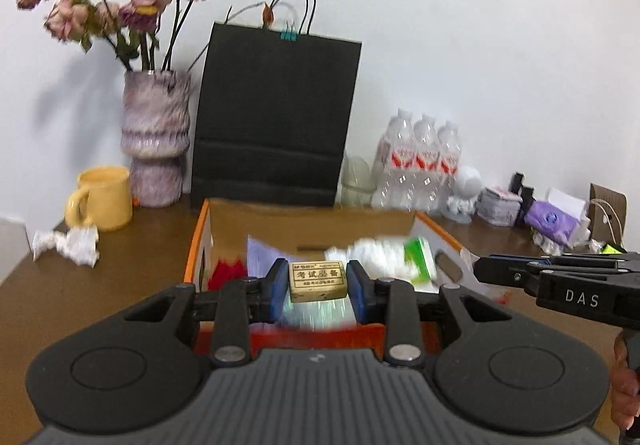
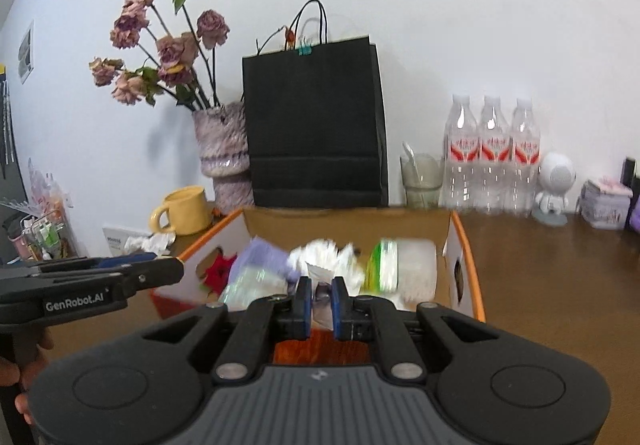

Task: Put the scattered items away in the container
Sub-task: 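Carry the soap bar and packet into the box and open both tools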

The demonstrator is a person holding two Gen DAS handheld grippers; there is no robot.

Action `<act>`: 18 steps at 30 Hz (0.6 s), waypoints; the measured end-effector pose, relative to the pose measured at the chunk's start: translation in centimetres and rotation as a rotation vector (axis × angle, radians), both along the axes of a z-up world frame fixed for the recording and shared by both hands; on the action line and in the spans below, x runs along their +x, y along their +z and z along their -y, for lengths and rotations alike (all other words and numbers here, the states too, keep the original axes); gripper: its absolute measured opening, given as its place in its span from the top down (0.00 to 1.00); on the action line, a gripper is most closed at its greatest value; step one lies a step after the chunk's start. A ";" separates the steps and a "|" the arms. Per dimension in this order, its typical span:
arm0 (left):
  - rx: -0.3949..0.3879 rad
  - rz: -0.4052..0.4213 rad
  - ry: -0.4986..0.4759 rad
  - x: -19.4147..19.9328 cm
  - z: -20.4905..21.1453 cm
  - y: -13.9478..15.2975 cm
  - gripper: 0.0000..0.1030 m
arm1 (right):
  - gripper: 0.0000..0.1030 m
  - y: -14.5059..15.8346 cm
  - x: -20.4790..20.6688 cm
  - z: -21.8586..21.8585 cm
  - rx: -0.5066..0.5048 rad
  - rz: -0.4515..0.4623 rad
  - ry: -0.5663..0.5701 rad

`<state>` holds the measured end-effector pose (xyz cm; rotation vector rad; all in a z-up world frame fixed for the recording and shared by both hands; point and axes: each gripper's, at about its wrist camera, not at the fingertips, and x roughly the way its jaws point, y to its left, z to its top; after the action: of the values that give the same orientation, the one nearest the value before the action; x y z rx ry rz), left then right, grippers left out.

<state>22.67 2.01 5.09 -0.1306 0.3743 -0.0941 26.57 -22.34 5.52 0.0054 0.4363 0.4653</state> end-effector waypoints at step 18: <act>0.008 -0.121 0.023 13.2 -1.2 -3.4 0.64 | 0.89 -2.8 13.1 -3.4 -0.052 -0.108 -0.031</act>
<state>35.91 3.17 1.66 -0.1327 0.4935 -0.0616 39.63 -18.94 2.69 -0.0127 0.5536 0.4238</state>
